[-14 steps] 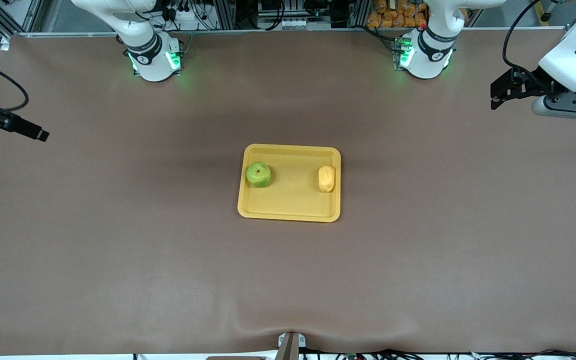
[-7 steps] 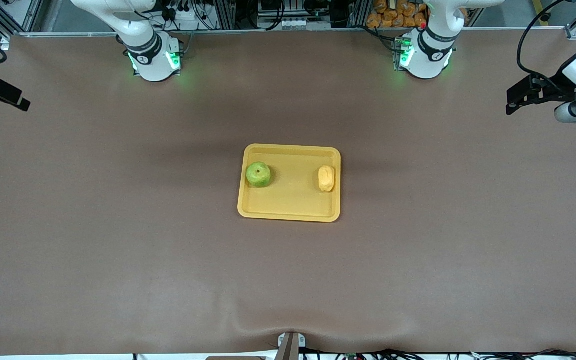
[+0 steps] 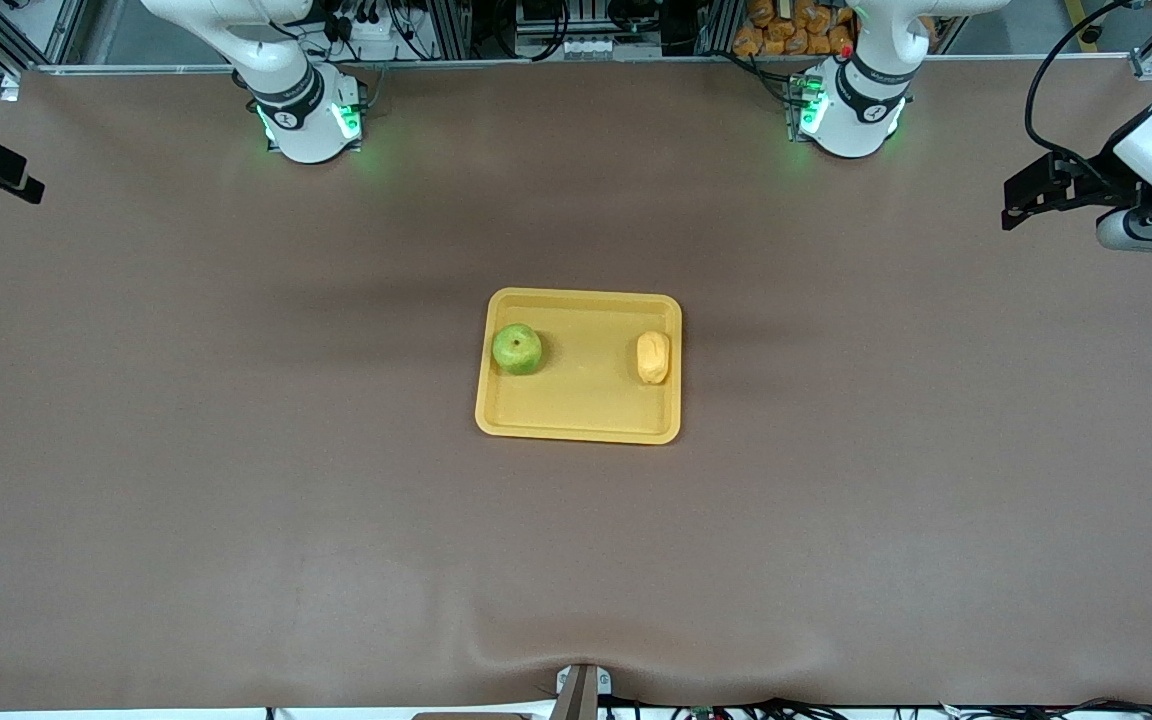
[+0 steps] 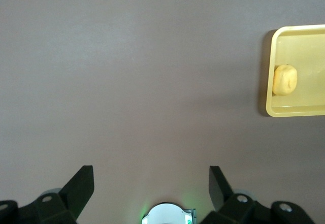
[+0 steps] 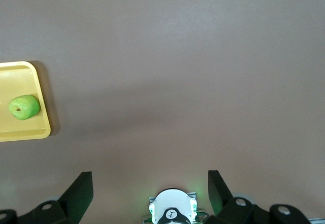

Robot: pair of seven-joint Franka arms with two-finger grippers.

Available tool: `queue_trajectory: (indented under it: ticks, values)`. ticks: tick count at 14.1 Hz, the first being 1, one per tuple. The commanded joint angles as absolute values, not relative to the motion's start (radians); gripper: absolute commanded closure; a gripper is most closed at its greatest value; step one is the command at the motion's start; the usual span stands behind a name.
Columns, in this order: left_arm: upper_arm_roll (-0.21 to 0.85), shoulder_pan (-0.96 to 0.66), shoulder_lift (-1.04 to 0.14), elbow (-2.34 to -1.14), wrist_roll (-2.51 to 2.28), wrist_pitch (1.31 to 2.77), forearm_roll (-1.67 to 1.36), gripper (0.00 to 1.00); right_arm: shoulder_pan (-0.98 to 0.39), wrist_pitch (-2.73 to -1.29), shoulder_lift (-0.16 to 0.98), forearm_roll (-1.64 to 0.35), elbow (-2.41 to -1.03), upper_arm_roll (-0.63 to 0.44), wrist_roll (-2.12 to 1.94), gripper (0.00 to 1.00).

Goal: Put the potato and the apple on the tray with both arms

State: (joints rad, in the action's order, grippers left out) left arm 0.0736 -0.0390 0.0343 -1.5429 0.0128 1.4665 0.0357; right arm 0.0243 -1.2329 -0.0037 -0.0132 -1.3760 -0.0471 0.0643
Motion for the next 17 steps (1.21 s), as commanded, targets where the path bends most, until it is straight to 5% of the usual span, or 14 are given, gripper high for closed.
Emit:
queue_trajectory:
  ticks: [1,17]
  values:
    - [0.077,-0.025,0.058,-1.565,0.012,1.466,0.012,0.00,0.015,-1.216,-0.021,0.018,-1.378,-0.044,0.041,0.00]
    - [0.077,-0.025,0.055,-1.565,0.017,1.468,0.012,0.00,0.018,-1.247,-0.018,0.003,-1.374,-0.014,0.040,0.00]
